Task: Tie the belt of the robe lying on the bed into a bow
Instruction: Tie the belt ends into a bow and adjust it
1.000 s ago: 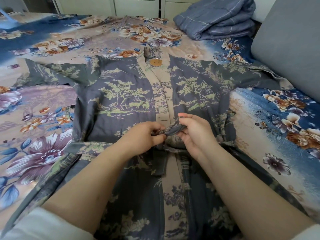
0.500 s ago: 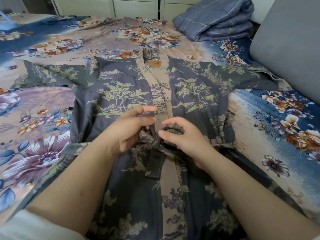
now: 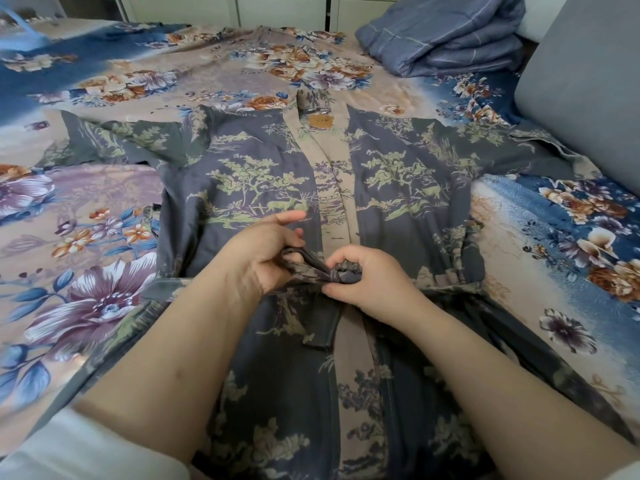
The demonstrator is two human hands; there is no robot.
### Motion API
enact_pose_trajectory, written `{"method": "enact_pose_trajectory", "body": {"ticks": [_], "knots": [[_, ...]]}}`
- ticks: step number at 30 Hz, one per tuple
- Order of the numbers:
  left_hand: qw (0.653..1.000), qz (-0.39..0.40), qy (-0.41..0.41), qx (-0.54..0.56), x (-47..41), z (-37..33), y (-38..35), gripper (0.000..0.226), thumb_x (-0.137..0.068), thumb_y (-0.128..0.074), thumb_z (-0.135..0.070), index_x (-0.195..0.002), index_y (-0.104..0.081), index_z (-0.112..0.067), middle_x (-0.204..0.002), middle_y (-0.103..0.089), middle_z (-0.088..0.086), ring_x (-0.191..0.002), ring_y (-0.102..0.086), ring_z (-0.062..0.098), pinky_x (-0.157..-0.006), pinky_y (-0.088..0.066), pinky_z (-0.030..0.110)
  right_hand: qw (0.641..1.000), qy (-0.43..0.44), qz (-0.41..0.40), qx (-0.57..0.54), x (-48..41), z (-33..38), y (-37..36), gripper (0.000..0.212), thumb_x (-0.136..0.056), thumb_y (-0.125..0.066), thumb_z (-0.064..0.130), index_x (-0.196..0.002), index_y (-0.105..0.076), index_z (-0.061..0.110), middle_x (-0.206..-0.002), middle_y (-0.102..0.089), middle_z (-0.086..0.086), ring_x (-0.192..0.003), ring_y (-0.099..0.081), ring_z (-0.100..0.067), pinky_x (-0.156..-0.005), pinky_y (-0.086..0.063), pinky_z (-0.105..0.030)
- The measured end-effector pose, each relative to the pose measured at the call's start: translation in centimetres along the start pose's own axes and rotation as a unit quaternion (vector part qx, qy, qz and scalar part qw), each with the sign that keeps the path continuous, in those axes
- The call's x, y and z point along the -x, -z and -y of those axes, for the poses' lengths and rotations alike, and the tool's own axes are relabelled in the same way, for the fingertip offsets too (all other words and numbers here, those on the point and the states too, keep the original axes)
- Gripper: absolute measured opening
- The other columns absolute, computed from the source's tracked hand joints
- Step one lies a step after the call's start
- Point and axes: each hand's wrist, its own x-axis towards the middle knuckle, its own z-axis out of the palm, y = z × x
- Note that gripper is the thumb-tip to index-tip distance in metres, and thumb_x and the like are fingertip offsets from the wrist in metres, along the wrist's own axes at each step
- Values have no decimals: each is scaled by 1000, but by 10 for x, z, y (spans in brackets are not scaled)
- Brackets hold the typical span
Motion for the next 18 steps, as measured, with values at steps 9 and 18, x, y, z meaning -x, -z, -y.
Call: {"method": "enact_pose_trajectory", "body": {"ticks": [9, 18], "knots": [[1000, -13, -14, -1, -9, 0, 9, 45, -84, -31, 19, -84, -58, -16, -76, -40, 7, -29, -32, 4, -31, -27, 13, 1000, -22, -13, -11, -2, -7, 6, 23, -71, -80, 27, -88, -66, 35, -98, -66, 11, -94, -59, -6, -71, -40, -21], [749, -26, -340, -568, -4, 10, 4, 25, -75, -62, -55, -98, -59, -48, -115, -59, -9, -117, -51, 16, -108, -32, 50, 929, -125, -68, -343, -3, -13, 24, 27, -93, -58, 20, -118, -63, 27, -111, -66, -1, -99, -63, -15, -71, -50, -26]]}}
